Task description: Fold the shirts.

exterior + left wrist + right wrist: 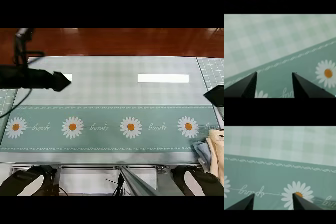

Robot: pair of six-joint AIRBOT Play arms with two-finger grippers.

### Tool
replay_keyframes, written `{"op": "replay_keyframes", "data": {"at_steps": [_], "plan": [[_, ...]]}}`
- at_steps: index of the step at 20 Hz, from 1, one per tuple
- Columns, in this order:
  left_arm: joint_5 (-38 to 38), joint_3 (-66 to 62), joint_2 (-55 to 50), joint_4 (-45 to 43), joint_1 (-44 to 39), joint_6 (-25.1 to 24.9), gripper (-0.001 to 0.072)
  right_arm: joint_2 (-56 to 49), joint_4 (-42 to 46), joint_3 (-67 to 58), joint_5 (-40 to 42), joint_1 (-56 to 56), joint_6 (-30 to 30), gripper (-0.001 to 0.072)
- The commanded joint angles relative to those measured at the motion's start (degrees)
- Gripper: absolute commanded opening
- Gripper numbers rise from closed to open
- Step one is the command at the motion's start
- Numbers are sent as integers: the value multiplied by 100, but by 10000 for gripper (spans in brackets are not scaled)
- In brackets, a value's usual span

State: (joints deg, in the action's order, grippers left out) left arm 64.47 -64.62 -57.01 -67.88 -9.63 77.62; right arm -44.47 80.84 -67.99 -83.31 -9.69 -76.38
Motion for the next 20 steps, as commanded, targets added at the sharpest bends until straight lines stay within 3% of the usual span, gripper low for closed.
{"op": "replay_keyframes", "data": {"at_steps": [1,5,20], "plan": [[942,44,-199,-2223,-1080,1375,669,-782,1040,-2,44,1482,-741,546],[992,46,-367,-2430,-1720,1738,678,-1274,1016,4,-28,1672,-870,545],[907,44,-522,-2406,-1729,1766,665,-1294,970,33,109,1665,-868,543]]}}
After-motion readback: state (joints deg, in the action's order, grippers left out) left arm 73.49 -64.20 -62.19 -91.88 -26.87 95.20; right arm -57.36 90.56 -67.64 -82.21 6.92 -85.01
